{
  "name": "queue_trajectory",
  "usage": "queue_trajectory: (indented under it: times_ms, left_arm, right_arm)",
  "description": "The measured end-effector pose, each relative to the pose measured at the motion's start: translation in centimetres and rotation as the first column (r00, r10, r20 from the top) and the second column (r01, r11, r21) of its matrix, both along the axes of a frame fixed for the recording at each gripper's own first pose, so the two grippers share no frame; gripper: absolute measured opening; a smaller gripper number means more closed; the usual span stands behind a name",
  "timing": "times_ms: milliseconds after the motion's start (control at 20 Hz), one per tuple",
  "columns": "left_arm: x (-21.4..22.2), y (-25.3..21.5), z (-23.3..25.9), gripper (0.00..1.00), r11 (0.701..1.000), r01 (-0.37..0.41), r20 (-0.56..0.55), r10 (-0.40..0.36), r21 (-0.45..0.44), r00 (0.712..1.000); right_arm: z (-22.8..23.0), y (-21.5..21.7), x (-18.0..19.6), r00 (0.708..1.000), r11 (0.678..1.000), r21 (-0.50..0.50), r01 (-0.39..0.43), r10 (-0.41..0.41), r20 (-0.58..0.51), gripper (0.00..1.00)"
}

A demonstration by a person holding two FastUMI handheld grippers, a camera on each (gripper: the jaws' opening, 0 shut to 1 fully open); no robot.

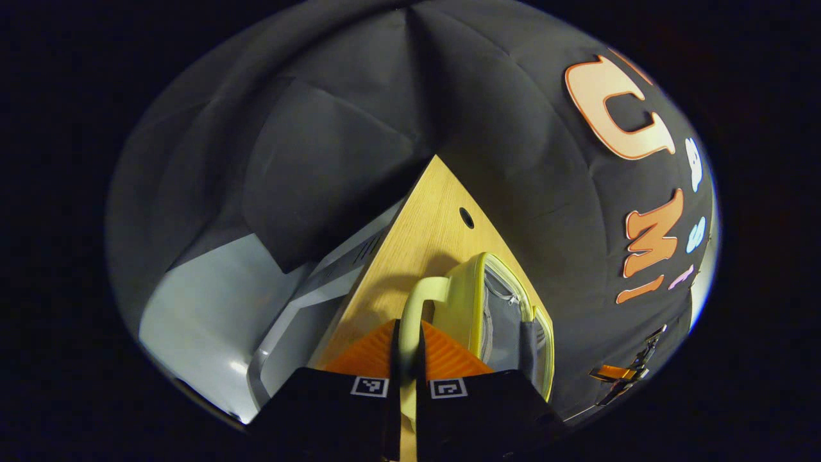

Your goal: First open the suitcase, pack the skin care products into it, and then close the suitcase.

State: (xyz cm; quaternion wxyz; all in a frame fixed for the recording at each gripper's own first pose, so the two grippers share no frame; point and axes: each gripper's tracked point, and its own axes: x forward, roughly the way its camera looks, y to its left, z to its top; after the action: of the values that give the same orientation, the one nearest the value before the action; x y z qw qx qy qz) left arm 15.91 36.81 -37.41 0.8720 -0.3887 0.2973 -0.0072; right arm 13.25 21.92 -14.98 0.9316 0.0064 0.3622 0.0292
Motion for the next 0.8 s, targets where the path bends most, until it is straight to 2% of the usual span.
queue_trajectory:
  times_ms: [100,300,600,800]
  left_arm:
    - [-0.2,-0.2,0.8,0.09,0.995,0.019,-0.004,-0.019,0.102,1.0]
    - [0.5,-1.1,6.7,0.09,0.954,0.071,0.036,-0.085,0.292,0.996]
    - [0.1,-6.1,16.5,0.09,0.893,0.085,0.089,-0.138,0.442,0.986]
    - [-0.1,-11.8,21.5,0.09,0.835,0.093,0.112,-0.182,0.542,0.977]
  right_arm:
    - [0.0,-0.3,0.3,1.0,1.0,0.005,0.0,0.0,0.01,0.96]
    - [0.9,-1.3,0.9,0.999,1.0,0.0,-0.004,0.004,0.051,0.96]
    - [2.8,-4.1,0.8,0.99,0.998,-0.027,-0.057,0.06,0.126,0.96]
    - [5.4,-7.3,0.4,0.979,0.997,-0.013,-0.081,0.082,0.188,0.95]
